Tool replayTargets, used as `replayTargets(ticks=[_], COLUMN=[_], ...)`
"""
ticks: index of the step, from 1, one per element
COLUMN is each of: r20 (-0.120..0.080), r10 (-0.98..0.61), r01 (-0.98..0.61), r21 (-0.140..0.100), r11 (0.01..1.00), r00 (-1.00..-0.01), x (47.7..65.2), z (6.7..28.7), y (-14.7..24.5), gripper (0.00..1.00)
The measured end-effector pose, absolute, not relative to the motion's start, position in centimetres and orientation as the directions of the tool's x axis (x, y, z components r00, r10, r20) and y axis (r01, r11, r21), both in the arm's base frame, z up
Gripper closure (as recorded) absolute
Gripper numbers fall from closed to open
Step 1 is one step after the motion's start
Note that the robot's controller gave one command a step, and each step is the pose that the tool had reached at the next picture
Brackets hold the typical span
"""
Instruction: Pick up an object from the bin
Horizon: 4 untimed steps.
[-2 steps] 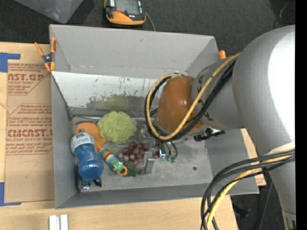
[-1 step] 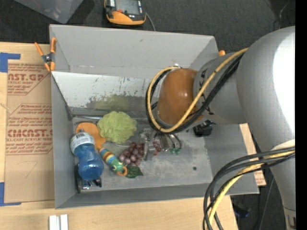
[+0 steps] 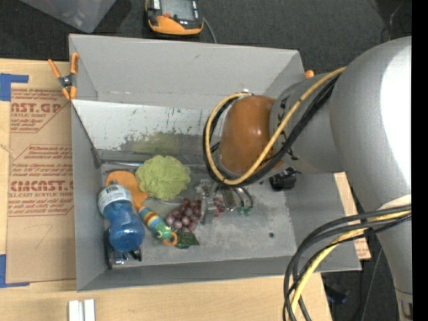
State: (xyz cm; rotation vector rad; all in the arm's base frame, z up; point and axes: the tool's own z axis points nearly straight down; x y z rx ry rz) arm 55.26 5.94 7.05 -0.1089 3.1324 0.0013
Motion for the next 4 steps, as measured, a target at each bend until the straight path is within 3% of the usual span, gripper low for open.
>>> replayTargets(ticks=[2, 4], r20=[-0.006, -0.008], r10=[-0.07, -0.07], r01=[-0.07, -0.07], r21=[0.001, 0.001], r11=[0.998, 0.998], r00=[-0.998, -0.998], x=[55.2, 55.2], z=[8.5, 12.7], y=[6.0, 6.0], gripper=[1.0, 1.0])
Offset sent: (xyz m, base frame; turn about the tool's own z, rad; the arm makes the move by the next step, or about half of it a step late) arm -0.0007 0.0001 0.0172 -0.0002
